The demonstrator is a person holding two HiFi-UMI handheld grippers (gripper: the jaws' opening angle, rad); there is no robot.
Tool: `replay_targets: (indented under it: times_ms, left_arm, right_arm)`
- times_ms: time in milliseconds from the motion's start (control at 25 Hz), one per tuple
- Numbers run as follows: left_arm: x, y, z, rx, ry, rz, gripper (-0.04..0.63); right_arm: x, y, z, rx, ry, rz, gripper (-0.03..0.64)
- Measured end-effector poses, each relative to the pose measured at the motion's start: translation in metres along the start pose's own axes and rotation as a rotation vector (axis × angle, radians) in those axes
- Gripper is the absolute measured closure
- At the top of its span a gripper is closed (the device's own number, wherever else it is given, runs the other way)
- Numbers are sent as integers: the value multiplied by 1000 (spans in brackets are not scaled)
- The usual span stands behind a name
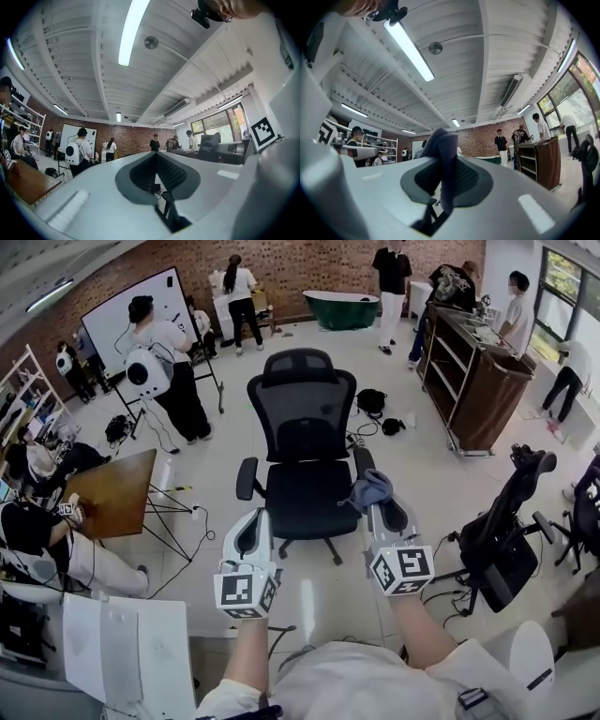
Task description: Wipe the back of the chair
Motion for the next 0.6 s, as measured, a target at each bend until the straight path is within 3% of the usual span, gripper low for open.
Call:
replay_targets:
  times_ms: [600]
  left_arm:
    - [17, 1, 19, -11, 23, 30, 541]
  right_arm:
    - [1, 22, 5, -32, 10, 15, 571]
Point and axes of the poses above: the fingertips, and each gripper's own axes: y backward along the fingers, x to its right, z out of its underside, the point moved 7 cm from there along y, backward along the fingers, and after that the axes turned 1 degree about y, right-handed, at the moved point
